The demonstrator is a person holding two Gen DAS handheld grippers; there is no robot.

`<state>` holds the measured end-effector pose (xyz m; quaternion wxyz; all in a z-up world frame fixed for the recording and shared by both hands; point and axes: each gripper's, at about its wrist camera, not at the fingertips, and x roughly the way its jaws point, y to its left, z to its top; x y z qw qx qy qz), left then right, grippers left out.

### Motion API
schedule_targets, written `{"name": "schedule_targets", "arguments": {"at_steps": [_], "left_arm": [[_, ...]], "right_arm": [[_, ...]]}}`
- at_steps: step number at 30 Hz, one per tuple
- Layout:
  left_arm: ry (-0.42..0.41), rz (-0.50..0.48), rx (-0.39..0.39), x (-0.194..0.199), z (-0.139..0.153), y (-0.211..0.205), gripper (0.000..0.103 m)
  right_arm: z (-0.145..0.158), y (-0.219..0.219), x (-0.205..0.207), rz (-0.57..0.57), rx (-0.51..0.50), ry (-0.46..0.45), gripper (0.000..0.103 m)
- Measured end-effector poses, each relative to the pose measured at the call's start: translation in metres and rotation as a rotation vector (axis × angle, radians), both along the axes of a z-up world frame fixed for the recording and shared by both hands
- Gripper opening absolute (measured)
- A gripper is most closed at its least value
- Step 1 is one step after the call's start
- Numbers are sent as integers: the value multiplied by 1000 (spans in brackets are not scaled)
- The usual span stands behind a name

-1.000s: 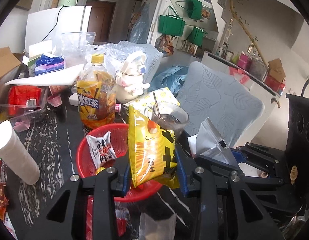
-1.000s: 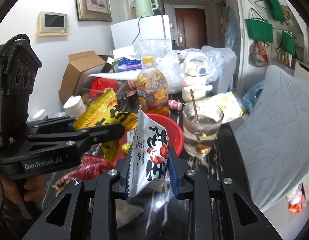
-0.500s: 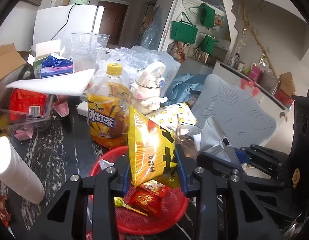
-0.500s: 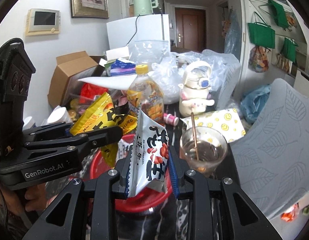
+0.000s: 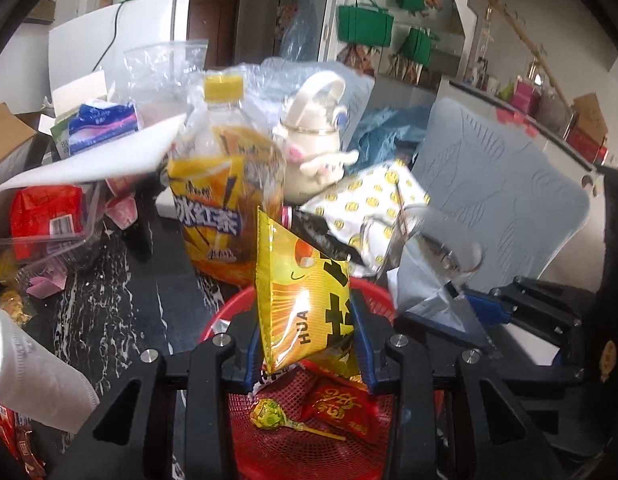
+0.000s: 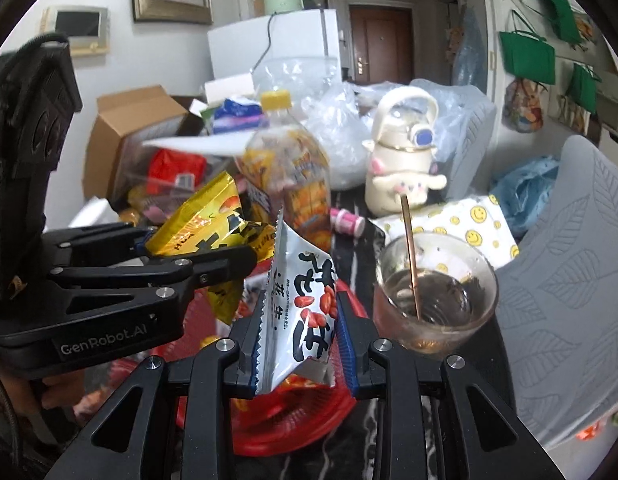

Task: Organize snacks
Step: 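Lower both snacks into the red basket and open both tools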

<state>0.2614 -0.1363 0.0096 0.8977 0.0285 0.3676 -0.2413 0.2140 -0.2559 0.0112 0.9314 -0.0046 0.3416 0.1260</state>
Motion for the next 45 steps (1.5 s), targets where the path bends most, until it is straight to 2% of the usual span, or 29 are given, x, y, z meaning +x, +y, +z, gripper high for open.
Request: {"name": "schedule_targets", "arguments": {"at_steps": [8, 21, 25, 27, 29, 35, 45], "left_arm": [[80, -6, 25, 11, -26, -5, 37], [111, 43, 119, 18, -38, -12, 41], [127, 46, 125, 16, -38, -14, 42], [123, 57, 139, 14, -37, -16, 53], [117, 85, 163, 13, -34, -16, 56], [88, 101, 143, 6, -20, -5, 56], [28, 124, 105, -16, 14, 15, 56]], "right_arm": [[-13, -5, 4, -24, 24, 17, 30], [-25, -8, 8, -33, 25, 66, 31], [-24, -7, 5, -48, -16, 71, 39], [-21, -8, 2, -48, -30, 54, 39], [-19, -10, 3, -50, -26, 53, 39], [-15, -11, 7, -50, -3, 68, 39], [17, 6, -12, -22, -11, -4, 39]]}}
